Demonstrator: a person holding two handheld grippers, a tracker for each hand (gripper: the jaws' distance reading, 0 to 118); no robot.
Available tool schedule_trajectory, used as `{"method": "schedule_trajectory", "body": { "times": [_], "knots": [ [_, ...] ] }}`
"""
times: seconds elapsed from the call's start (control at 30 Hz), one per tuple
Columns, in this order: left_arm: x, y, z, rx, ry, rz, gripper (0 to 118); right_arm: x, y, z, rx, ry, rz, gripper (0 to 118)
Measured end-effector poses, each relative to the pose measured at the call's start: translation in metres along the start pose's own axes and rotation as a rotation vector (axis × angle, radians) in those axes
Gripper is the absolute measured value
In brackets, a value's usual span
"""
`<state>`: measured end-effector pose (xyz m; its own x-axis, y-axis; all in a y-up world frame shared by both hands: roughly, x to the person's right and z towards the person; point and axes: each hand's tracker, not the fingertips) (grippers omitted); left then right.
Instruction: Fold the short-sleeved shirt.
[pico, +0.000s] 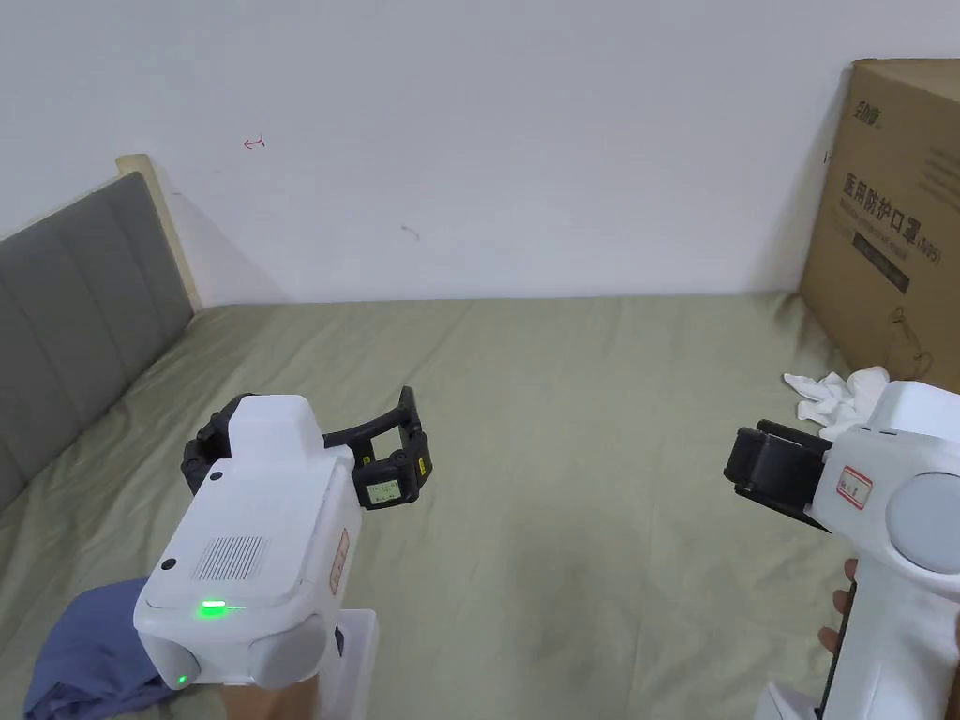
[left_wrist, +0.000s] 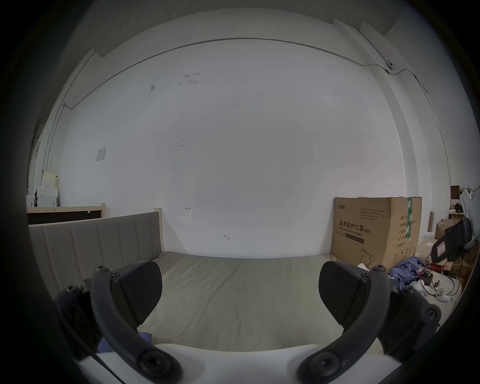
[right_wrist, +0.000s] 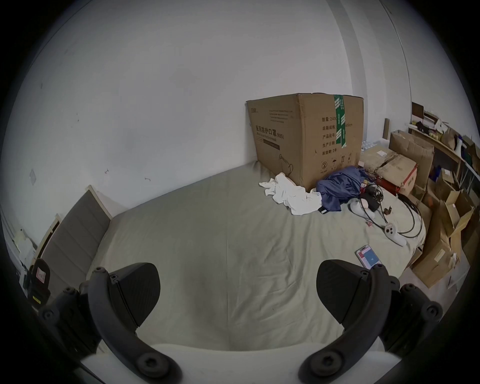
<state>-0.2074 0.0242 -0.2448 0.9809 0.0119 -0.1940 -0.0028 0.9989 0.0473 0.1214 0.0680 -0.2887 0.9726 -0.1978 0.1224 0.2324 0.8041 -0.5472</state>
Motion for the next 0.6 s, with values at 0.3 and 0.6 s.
{"method": "schedule_trajectory", "body": {
  "times": [0.3, 0.6],
  "knots": [
    [-0.0005, 0.0010, 0.0001, 0.006, -0.002, 0.000, 118, -0.0031, 0.0008, 0.0001, 0.046, 0.014, 0.063, 118],
    [-0.0014, -0.0001, -0.0004, 0.003, 0.003, -0.001, 118, -0.0048, 0.0003, -0.0044, 0.062, 0.012, 0.124, 118]
  ]
}}
